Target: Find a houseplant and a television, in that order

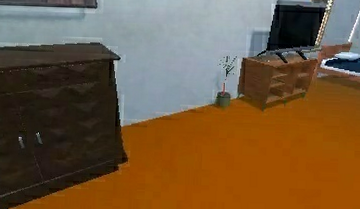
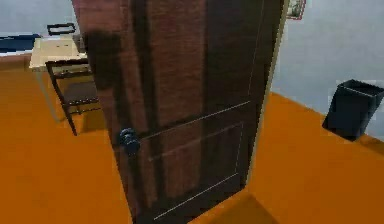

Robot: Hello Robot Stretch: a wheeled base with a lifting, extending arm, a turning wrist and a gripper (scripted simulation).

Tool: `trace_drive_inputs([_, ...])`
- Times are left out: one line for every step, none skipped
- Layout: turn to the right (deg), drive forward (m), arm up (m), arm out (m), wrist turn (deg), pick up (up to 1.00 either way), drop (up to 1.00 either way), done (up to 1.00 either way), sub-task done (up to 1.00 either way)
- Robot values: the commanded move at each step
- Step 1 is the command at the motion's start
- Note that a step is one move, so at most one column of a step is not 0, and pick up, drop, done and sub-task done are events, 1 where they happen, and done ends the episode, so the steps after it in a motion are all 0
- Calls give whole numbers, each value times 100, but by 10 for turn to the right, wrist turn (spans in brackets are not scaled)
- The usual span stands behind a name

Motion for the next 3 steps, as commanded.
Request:
trace_drive_inputs([0, 90, 0, 0, 0, 0, 0, 0, 0])
trace_drive_inputs([300, 0, 0, 0, 0, 0, 0, 0, 0])
trace_drive_inputs([0, 100, 0, 0, 0, 0, 0, 0, 0])
